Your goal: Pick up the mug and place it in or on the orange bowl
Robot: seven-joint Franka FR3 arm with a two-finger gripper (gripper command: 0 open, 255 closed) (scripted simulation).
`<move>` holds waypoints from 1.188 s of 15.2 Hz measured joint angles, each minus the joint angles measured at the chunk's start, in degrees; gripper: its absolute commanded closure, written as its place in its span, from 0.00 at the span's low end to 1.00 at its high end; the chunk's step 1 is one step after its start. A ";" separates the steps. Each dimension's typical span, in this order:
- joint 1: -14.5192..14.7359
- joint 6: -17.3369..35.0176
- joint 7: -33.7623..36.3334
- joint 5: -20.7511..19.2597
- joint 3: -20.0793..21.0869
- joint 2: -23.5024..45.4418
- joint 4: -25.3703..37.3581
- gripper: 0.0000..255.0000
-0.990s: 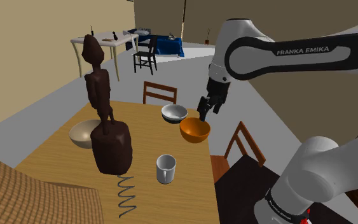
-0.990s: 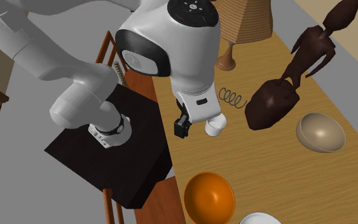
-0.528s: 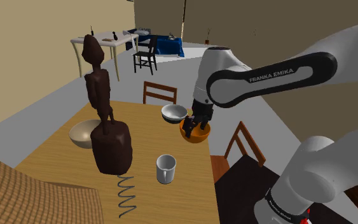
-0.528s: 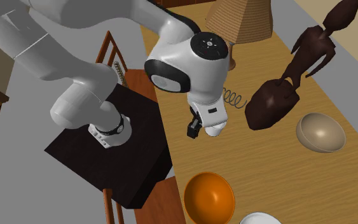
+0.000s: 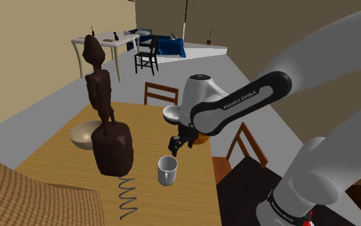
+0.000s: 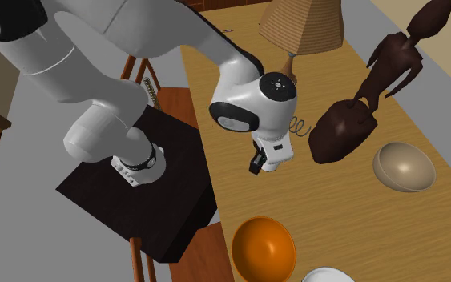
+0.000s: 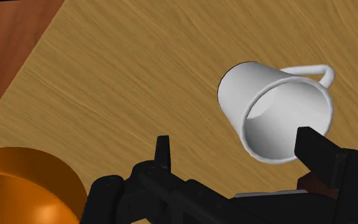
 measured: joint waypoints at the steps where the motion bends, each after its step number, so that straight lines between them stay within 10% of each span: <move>1: 0.16 2.37 1.71 -0.48 1.19 2.65 0.39 0.00; 17: -0.60 13.65 7.15 -6.06 2.75 14.99 1.32 0.00; 18: -0.60 13.65 7.15 -6.06 2.75 14.99 1.32 1.00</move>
